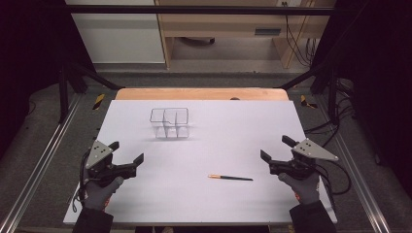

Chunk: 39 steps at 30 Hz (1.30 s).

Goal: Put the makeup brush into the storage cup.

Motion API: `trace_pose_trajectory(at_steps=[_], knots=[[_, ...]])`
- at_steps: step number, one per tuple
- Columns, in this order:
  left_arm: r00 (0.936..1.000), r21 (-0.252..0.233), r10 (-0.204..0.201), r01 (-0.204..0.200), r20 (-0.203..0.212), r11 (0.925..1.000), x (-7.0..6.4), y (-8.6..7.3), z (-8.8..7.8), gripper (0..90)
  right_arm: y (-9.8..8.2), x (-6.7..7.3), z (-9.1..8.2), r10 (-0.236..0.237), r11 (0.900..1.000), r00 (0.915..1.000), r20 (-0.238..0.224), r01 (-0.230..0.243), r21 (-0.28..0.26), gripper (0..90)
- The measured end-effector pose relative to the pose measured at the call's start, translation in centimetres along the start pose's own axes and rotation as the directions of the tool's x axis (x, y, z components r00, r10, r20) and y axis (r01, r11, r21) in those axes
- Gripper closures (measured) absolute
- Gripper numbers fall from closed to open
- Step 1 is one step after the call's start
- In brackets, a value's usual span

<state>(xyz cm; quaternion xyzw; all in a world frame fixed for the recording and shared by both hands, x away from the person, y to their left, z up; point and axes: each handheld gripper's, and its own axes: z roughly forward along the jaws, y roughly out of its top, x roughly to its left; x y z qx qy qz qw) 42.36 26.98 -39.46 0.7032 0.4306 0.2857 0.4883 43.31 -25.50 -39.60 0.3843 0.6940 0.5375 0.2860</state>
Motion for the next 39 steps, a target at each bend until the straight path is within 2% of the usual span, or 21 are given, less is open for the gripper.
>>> trace_pose_trajectory(at_steps=[4,12,18,20,25,30,35,39], knots=[[1.0000,0.012,0.005,-0.004,-0.001,0.9999,-0.3,-0.1,0.3,2.9,-0.2,-0.2,0.0,-0.006,1.000,0.9999,0.011,0.006,0.009,7.0],[0.9999,0.034,0.008,-0.009,0.006,0.9994,-0.7,-0.6,0.8,2.9,-0.1,-0.2,-0.1,-0.008,1.000,1.0000,0.004,0.008,0.022,8.0],[0.9998,0.043,0.014,-0.015,0.013,0.9990,-1.0,-0.8,1.0,2.9,-0.1,0.0,0.2,-0.037,0.998,0.9993,0.010,0.036,0.052,7.5],[0.9998,0.044,0.012,-0.012,0.016,0.9990,-1.1,-0.9,1.1,2.9,-0.2,0.2,0.4,-0.047,0.996,0.9988,0.010,0.047,0.070,7.4],[0.9997,0.051,0.018,-0.019,0.018,0.9985,-1.2,-1.1,1.1,2.9,-0.4,0.7,1.0,-0.116,0.990,0.9928,0.029,0.114,0.087,9.2],[0.9996,0.059,0.021,-0.022,0.020,0.9980,-1.4,-1.2,1.2,2.9,-0.2,1.1,1.1,-0.109,0.987,0.9939,0.015,0.106,0.119,7.6],[0.9995,0.068,0.024,-0.025,0.021,0.9973,-1.4,-1.4,1.4,2.9,-0.2,1.4,1.5,-0.129,0.984,0.9915,0.016,0.126,0.125,7.5],[0.9994,0.074,0.027,-0.028,0.021,0.9968,-1.5,-1.5,1.5,2.9,-0.2,1.9,1.9,-0.157,0.977,0.9877,0.006,0.154,0.149,7.8]])
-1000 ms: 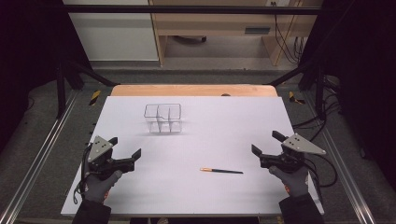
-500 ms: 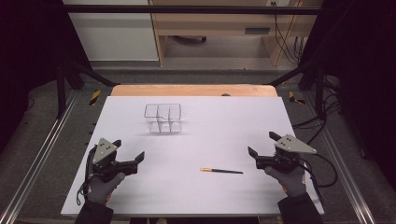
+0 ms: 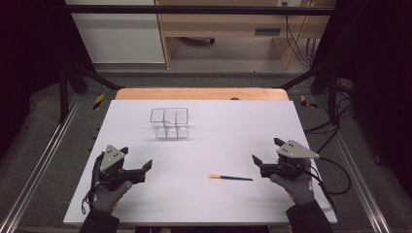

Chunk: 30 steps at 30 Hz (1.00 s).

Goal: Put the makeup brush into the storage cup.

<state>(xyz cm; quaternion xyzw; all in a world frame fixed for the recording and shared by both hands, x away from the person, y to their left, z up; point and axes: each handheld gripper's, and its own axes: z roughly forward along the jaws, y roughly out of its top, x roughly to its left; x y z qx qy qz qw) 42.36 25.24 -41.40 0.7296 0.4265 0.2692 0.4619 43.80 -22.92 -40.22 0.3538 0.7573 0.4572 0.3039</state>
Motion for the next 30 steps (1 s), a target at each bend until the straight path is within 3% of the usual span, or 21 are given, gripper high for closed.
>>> trace_pose_trajectory(at_steps=[6,10,16,23,30], knots=[[1.0000,0.011,0.005,-0.005,-0.005,0.9999,0.0,-0.3,0.0,2.9,0.2,0.8,0.7,-0.057,0.997,0.9983,-0.011,0.058,0.048,9.6],[0.9999,0.012,0.009,-0.009,-0.005,0.9999,-0.1,-0.3,0.0,2.9,0.3,1.1,1.0,-0.062,0.995,0.9975,-0.032,0.064,0.075,12.8],[0.9999,0.021,0.015,-0.015,-0.003,0.9997,-0.3,-0.5,0.2,2.9,0.6,2.2,1.8,-0.087,0.987,0.9915,-0.096,0.099,0.125,15.0],[0.9998,0.029,0.021,-0.021,0.002,0.9994,-0.4,-0.7,0.3,2.9,0.0,3.9,3.4,-0.096,0.975,0.9832,-0.155,0.124,0.185,18.2],[0.9997,0.043,0.024,-0.025,0.004,0.9988,-0.6,-0.9,0.6,2.9,-0.8,5.0,5.0,-0.072,0.964,0.9756,-0.207,0.122,0.236,21.4]])
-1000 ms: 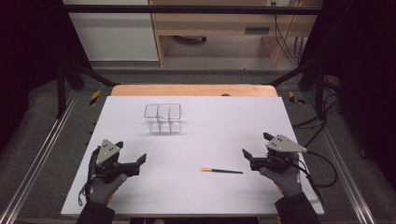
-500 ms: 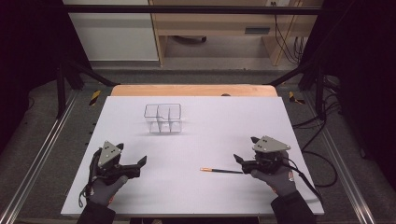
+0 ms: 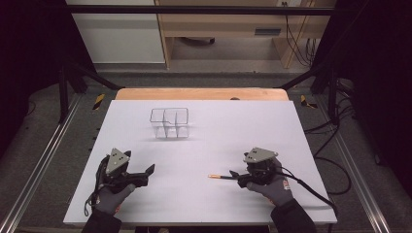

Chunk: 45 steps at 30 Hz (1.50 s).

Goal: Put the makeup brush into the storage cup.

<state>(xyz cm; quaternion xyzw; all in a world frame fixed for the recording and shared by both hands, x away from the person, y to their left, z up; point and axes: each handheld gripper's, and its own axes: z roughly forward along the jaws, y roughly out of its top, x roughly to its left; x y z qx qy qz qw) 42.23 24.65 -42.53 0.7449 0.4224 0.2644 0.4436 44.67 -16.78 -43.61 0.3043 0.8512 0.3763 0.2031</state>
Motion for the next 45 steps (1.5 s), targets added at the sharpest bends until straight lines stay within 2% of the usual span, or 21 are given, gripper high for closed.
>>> trace_pose_trajectory(at_steps=[4,9,10,17,27,34,45], knots=[[1.0000,-0.001,0.006,-0.006,0.003,1.0000,-0.1,0.0,0.0,3.0,0.0,0.5,0.9,-0.005,0.999,0.9996,-0.030,0.006,0.034,22.8],[0.9999,0.001,0.009,-0.009,0.006,1.0000,-0.1,0.0,0.0,3.0,0.0,0.7,1.7,0.013,0.998,0.9980,-0.061,-0.010,0.057,25.5],[0.9999,-0.001,0.010,-0.010,0.006,1.0000,-0.1,0.1,0.0,3.0,-0.2,0.8,2.2,0.017,0.997,0.9977,-0.066,-0.012,0.080,27.5],[0.9999,0.000,0.011,-0.011,0.009,0.9999,-0.1,0.1,0.0,3.0,-0.5,1.2,3.2,0.029,0.991,0.9949,-0.097,-0.016,0.130,36.6],[0.9998,0.002,0.012,-0.012,0.013,0.9999,-0.2,0.1,0.1,3.1,-0.6,1.4,3.7,0.023,0.985,0.9937,-0.109,-0.003,0.172,53.9],[0.9998,0.003,0.011,-0.011,0.016,0.9999,-0.3,0.1,0.1,3.3,-0.7,1.5,4.1,0.019,0.981,0.9936,-0.111,0.003,0.196,62.3],[0.9997,0.004,0.012,-0.012,0.021,0.9999,-0.3,0.1,0.0,3.6,-0.7,1.6,4.0,0.029,0.979,0.9922,-0.121,-0.004,0.205,72.2]])
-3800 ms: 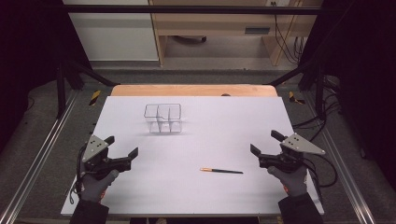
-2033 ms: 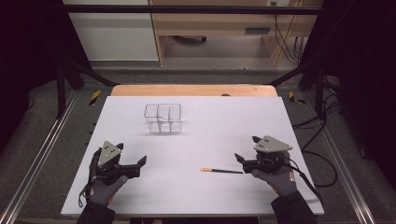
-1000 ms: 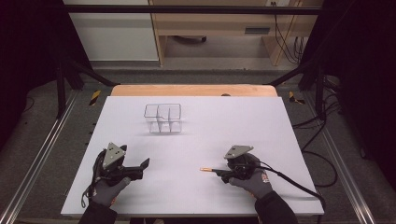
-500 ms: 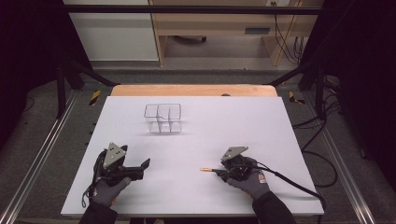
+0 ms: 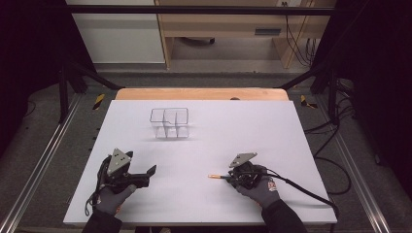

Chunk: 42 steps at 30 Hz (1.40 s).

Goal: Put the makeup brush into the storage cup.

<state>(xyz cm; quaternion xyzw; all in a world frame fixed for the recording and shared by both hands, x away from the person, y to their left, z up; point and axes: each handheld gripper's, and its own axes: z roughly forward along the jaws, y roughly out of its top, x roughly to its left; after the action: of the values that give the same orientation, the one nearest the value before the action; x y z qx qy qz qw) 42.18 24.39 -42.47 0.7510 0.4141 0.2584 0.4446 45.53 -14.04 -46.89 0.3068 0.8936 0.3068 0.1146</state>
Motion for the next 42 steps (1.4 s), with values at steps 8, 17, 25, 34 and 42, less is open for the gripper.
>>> trace_pose_trajectory(at_steps=[8,17,25,34,42], knots=[[1.0000,0.002,0.001,-0.001,0.003,1.0000,-0.1,0.0,0.0,3.7,0.0,0.1,-0.1,0.014,1.000,0.9999,0.007,-0.014,0.008,80.0],[1.0000,0.003,0.002,-0.002,0.007,1.0000,-0.1,0.0,0.1,3.8,0.0,0.1,-0.1,0.042,0.999,0.9990,0.016,-0.042,0.009,82.6],[1.0000,0.005,0.001,-0.001,0.010,1.0000,-0.1,0.0,0.1,3.8,0.1,0.2,-0.7,0.056,0.998,0.9984,-0.001,-0.056,-0.042,76.4],[0.9999,0.007,0.003,-0.003,0.010,1.0000,-0.1,0.0,0.1,3.8,0.4,-0.1,-2.1,0.044,0.995,0.9983,0.039,-0.040,-0.087,51.4],[0.9999,0.006,0.002,-0.002,0.012,1.0000,-0.1,0.0,0.1,3.8,1.1,0.0,-2.9,-0.012,1.000,0.9986,0.051,0.013,-0.017,43.7]])
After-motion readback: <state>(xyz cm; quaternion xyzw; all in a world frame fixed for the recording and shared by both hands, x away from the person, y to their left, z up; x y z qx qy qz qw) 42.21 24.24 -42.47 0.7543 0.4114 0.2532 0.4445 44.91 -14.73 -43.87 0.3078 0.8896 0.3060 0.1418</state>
